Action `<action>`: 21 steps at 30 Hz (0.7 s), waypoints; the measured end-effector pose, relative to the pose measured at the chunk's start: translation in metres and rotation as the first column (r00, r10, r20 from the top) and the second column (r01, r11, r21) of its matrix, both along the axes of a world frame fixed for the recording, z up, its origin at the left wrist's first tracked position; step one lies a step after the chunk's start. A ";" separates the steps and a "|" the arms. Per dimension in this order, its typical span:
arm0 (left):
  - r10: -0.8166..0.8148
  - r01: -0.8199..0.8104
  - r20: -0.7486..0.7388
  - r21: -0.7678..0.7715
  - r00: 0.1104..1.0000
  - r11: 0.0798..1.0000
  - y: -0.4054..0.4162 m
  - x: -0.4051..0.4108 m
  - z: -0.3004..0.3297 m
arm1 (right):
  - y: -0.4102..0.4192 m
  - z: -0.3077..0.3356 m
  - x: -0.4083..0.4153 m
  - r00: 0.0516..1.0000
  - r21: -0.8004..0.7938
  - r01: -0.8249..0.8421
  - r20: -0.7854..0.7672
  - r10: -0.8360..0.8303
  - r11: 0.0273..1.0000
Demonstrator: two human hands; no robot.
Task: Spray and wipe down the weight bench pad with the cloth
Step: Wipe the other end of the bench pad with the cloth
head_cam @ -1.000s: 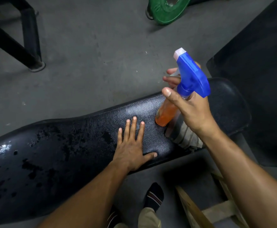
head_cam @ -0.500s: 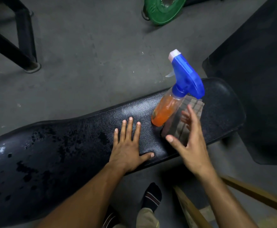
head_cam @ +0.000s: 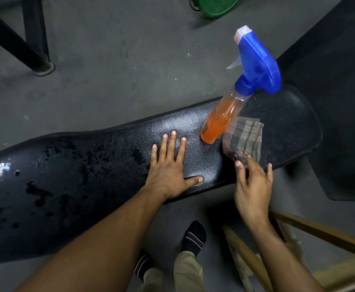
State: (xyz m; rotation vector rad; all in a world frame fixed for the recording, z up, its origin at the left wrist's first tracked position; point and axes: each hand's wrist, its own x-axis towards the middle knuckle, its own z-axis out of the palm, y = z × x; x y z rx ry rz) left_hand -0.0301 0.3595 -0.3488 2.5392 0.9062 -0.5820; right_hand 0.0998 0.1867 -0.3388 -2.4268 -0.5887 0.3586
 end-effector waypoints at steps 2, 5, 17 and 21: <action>0.001 -0.001 0.013 -0.004 1.000 1.000 0.000 -0.001 -0.001 | -0.008 0.018 -0.023 0.994 0.123 0.078 -0.082 -0.068 0.989; -0.002 0.003 0.032 -0.016 0.999 1.000 0.001 -0.003 -0.001 | -0.018 0.041 -0.062 0.970 0.283 0.149 -0.227 -0.085 0.947; 0.243 -0.241 0.258 -0.038 0.935 0.970 0.005 -0.136 0.025 | 0.027 0.078 -0.136 0.850 0.544 0.170 -0.503 0.158 0.822; 0.324 -0.324 0.182 -0.033 0.928 0.946 0.010 -0.186 0.029 | 0.045 0.097 -0.136 0.935 0.484 -0.033 -0.295 0.199 0.874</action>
